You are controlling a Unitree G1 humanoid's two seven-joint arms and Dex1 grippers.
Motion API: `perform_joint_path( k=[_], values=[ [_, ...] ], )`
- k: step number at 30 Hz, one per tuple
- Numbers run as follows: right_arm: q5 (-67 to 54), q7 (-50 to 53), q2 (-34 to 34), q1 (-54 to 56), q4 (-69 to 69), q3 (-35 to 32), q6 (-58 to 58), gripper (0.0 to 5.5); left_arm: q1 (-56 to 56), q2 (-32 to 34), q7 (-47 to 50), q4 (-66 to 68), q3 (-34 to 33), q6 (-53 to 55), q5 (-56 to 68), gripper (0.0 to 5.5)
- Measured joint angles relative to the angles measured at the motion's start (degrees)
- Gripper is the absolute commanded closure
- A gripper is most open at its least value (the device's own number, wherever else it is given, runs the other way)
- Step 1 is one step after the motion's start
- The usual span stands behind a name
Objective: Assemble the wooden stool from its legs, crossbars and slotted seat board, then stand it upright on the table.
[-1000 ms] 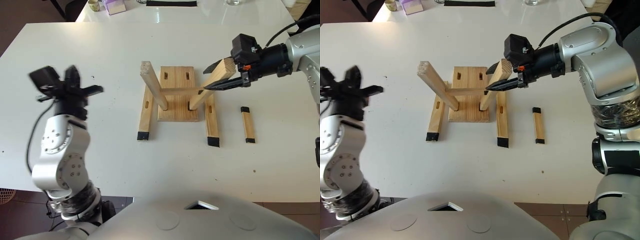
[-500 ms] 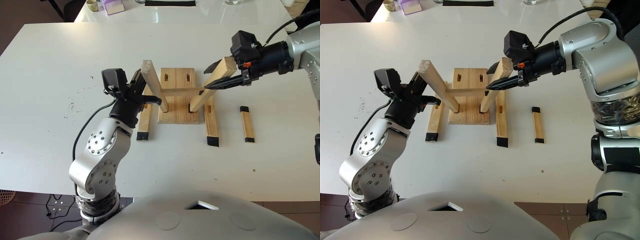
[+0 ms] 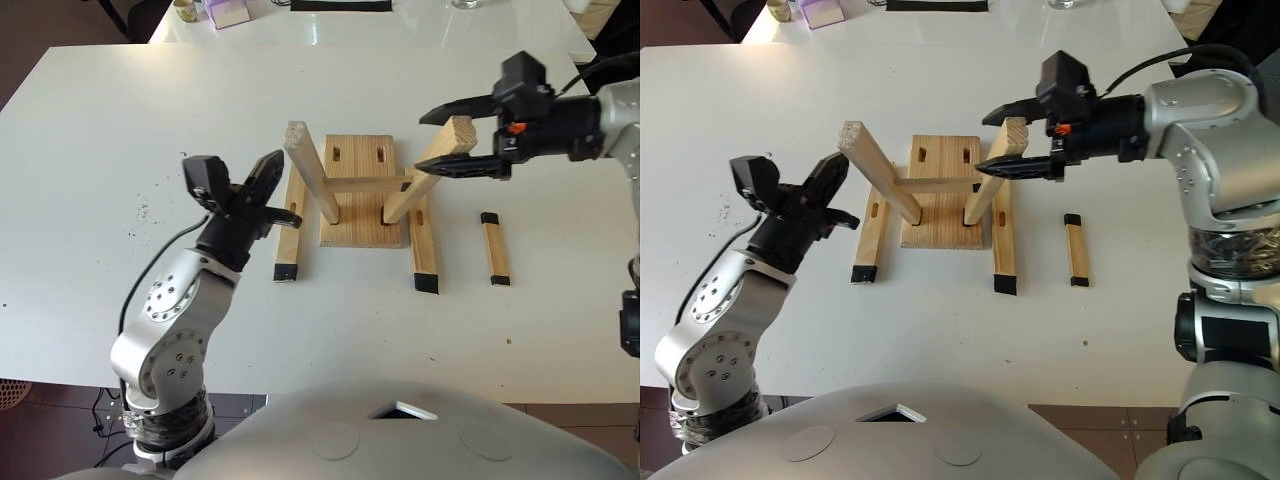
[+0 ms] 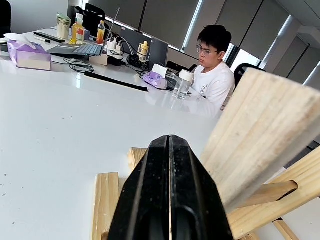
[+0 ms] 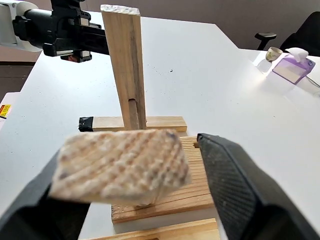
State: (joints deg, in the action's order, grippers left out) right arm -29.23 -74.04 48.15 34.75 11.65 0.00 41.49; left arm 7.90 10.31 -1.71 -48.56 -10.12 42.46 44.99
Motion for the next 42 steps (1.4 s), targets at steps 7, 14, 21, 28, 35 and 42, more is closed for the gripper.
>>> perform_joint_path(
  k=[7, 14, 21, 28, 35, 42],
  values=[
    [-10.8, 3.0, 3.7, -8.8, 2.3, -20.2, 4.6, 2.14, -0.4, 4.2, 2.4, 2.1, -9.2, -0.4, 3.0, 5.5],
    [-8.7, 17.3, 0.4, -24.6, 12.0, -26.8, 5.3, 2.81, 4.8, 7.1, 7.5, 1.5, -6.6, 0.1, -8.3, 5.5],
    [10.4, 52.8, -22.7, -33.9, 25.5, -11.3, 3.2, 4.07, 4.6, 4.8, 14.2, -0.6, 7.3, -1.3, -23.0, 5.5],
    [28.6, 78.6, -34.0, -35.2, 42.2, -7.1, 6.0, 5.19, -0.4, 3.1, 23.1, -7.6, 8.2, -0.1, -38.1, 5.5],
    [24.4, 75.3, -39.1, -35.2, 46.4, 10.0, 13.2, 5.48, -9.4, -4.7, 12.5, -2.6, 19.2, 6.1, -28.3, 5.5],
    [25.7, 74.6, -36.1, -32.8, 42.6, 12.2, 14.9, 5.48, -9.6, -5.9, 12.1, -0.3, 19.6, 7.2, -29.1, 5.5]
  ],
)
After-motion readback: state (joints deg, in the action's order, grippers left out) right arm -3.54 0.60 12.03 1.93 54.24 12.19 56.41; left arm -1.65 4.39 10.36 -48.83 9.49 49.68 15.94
